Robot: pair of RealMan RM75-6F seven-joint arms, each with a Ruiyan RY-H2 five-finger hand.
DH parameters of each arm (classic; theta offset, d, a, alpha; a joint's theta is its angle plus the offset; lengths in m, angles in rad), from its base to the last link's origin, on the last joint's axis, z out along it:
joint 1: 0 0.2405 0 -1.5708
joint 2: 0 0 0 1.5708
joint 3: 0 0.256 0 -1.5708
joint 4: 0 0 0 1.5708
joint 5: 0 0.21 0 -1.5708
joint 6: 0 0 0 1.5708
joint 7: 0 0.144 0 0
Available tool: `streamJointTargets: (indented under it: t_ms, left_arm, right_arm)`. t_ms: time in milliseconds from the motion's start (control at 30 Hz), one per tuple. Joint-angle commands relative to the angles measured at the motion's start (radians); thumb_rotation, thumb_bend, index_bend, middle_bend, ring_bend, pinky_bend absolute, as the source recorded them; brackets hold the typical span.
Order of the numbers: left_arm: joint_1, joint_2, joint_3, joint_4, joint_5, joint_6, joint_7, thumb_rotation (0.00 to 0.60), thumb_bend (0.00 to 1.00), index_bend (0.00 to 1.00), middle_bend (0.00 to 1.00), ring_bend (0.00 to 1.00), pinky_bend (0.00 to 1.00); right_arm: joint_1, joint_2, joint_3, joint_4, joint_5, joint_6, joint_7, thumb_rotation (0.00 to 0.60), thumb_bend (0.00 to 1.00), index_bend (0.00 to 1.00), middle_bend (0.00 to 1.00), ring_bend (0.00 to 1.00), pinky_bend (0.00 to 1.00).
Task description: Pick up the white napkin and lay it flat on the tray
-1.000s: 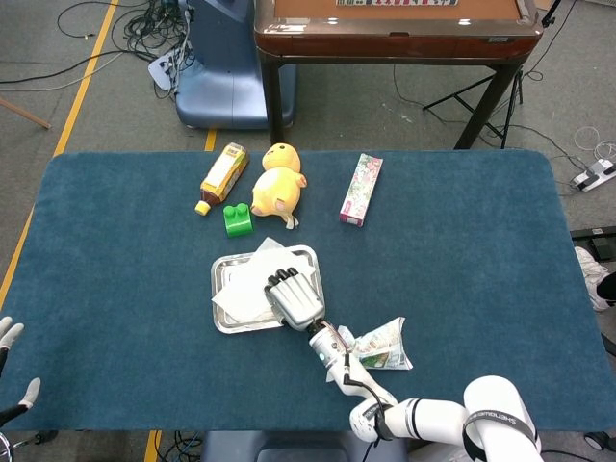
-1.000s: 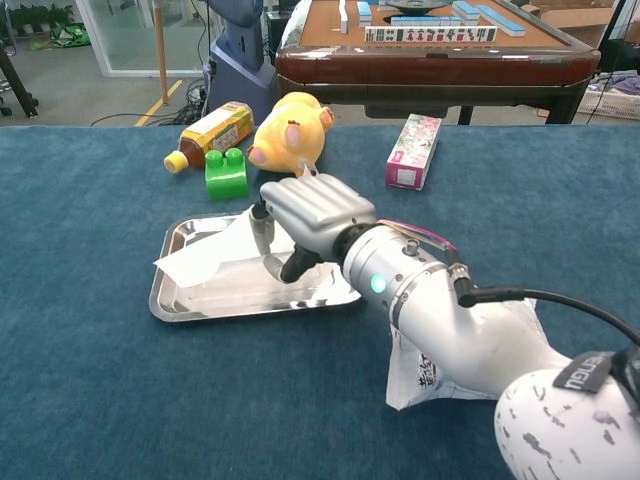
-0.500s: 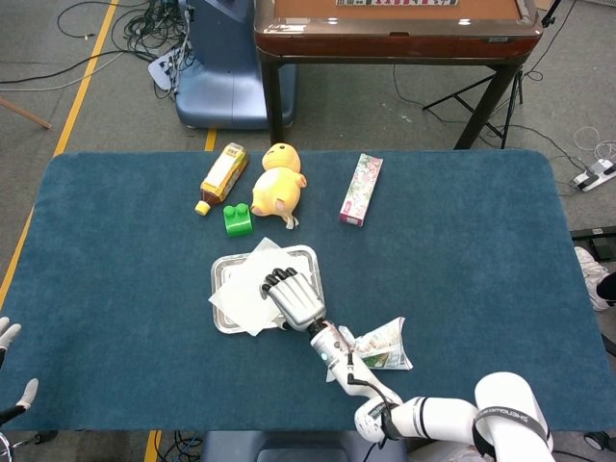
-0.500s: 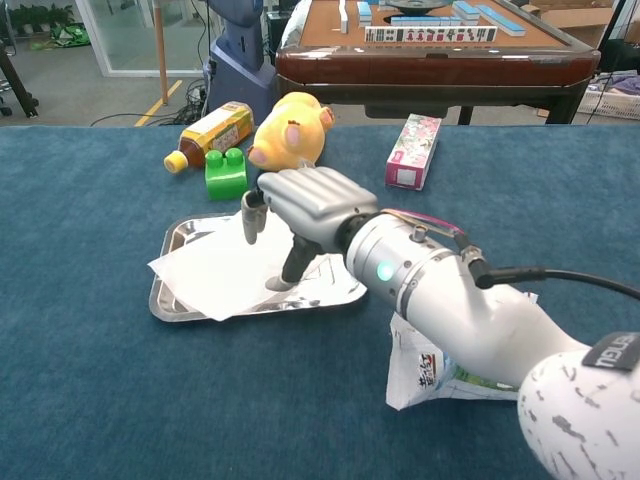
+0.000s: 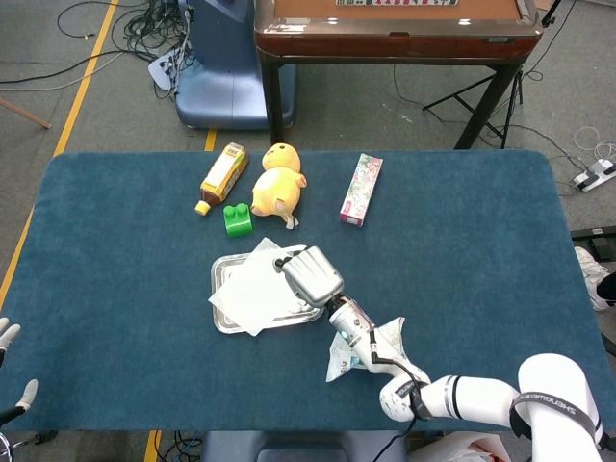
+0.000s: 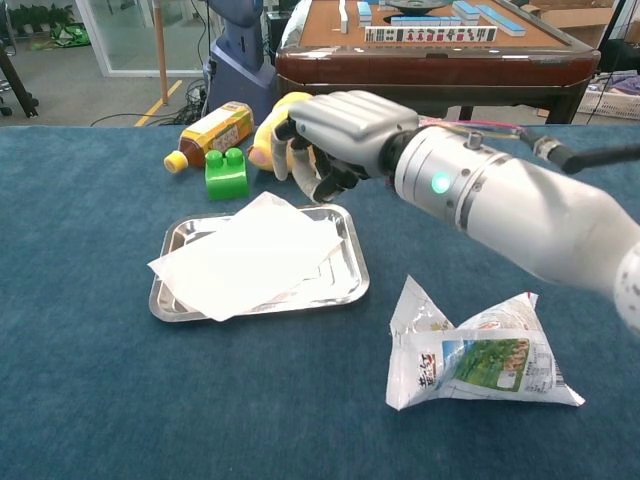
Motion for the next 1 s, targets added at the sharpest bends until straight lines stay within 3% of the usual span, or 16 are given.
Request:
streamJointTargets:
  t_ms: [33, 367, 667, 867, 1000]
  left_arm:
    - [0.001, 0.0, 0.001, -0.002, 0.0, 0.001, 0.002, 0.6, 0.34, 0.07, 0.02, 0.04, 0.01]
    - [0.006, 0.004, 0.002, -0.006, -0.002, 0.005, 0.007, 0.6, 0.33, 0.07, 0.02, 0.04, 0.01]
    - [0.009, 0.005, 0.001, -0.011, -0.003, 0.009, 0.013, 0.6, 0.33, 0.07, 0.02, 0.04, 0.01]
    - [0.013, 0.006, 0.002, -0.011, -0.005, 0.012, 0.013, 0.6, 0.34, 0.07, 0.02, 0.04, 0.01]
    - [0.014, 0.005, 0.003, -0.009, -0.004, 0.012, 0.012, 0.6, 0.34, 0.07, 0.02, 0.04, 0.01]
  right_arm:
    - [0.049, 0.052, 0.015, -0.026, 0.081, -0.072, -0.061, 0.6, 1.0, 0.4, 0.84, 0.85, 0.99]
    - [0.152, 0.066, 0.017, 0.008, 0.267, -0.152, -0.098, 0.6, 1.0, 0.4, 0.9, 0.89, 1.0]
    - [0.234, 0.016, -0.024, 0.108, 0.356, -0.186, -0.113, 0.599, 1.0, 0.4, 0.91, 0.89, 1.0]
    - [0.279, -0.001, -0.054, 0.142, 0.434, -0.203, -0.127, 0.564, 1.0, 0.25, 0.93, 0.89, 1.0]
    - [0.292, -0.006, -0.077, 0.153, 0.458, -0.198, -0.132, 0.562, 1.0, 0.22, 0.93, 0.89, 1.0]
